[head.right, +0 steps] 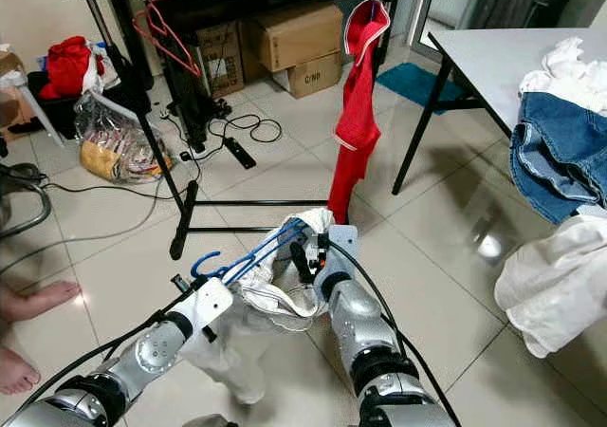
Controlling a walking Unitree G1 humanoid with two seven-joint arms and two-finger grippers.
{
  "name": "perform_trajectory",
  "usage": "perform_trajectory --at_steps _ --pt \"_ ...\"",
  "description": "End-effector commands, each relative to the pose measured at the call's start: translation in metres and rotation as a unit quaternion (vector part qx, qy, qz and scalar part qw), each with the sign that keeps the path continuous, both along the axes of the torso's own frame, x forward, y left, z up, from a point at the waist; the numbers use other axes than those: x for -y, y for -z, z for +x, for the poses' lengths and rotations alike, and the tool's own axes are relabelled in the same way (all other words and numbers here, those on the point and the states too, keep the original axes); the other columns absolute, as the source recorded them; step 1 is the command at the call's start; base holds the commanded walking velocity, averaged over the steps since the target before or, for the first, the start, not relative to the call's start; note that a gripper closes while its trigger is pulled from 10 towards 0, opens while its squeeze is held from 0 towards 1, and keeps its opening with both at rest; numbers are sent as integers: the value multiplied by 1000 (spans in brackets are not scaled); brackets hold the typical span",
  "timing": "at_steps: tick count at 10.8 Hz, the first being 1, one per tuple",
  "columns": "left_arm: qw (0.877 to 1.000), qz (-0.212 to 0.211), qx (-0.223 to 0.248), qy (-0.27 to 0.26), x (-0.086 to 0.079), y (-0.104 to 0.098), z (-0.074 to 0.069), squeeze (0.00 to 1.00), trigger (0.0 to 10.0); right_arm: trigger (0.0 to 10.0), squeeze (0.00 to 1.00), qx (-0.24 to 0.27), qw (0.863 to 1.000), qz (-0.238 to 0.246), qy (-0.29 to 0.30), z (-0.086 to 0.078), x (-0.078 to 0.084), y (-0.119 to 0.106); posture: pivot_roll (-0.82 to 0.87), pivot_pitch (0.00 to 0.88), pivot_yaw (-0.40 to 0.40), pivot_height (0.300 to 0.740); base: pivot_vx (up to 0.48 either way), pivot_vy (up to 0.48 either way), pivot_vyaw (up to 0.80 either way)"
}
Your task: Hang hanger
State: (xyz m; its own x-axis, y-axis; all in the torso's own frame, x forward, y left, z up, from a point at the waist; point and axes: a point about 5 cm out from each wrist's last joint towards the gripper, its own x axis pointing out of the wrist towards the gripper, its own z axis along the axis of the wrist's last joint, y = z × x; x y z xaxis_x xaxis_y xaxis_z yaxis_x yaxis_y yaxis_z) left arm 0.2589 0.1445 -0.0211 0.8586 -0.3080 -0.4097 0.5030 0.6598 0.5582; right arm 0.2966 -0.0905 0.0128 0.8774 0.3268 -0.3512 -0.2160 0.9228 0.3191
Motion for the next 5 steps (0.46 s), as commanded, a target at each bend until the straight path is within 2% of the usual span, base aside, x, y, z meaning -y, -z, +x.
perform_trajectory --at_steps 1,5 --pt "1000 -7 17 4 3 -7 7 0 10000 0 0 11 1000 5 3 0 1 -2 3 0 60 740 0 0 0" --pt "1000 -9 20 4 5 -8 8 0 10000 0 0 33 999 -3 7 -1 6 -3 -3 0 60 740 0 0 0"
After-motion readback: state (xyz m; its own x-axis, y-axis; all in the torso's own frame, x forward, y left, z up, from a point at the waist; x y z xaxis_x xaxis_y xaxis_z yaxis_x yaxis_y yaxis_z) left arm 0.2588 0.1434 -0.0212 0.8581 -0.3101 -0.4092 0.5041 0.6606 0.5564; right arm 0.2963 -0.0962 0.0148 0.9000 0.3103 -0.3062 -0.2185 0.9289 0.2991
